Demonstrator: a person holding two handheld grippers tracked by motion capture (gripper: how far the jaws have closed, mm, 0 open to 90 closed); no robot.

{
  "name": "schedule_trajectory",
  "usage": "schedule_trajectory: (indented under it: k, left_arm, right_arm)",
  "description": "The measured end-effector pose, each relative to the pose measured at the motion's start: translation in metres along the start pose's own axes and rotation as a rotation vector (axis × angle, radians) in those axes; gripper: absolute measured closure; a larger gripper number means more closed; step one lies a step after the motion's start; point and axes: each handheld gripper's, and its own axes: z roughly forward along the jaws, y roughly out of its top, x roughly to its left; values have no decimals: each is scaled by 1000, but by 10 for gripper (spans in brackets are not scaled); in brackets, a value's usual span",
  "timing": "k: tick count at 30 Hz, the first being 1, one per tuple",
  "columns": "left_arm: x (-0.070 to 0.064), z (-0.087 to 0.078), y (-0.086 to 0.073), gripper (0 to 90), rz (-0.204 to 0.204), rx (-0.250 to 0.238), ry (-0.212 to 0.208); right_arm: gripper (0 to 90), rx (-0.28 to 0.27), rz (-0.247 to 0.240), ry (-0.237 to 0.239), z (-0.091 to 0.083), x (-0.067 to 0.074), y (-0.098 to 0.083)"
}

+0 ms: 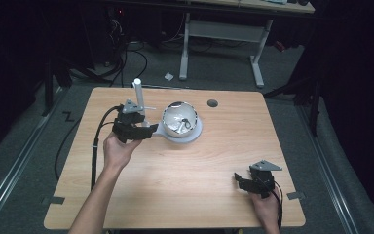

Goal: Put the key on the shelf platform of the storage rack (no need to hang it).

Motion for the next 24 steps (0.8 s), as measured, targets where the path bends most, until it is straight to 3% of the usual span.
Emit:
schedule_trajectory:
  k: [24]
  left_arm:
    - [12,-42,-34,388,-61,-37,37]
  right_arm:
    - [286,0,0,0,0,0,0]
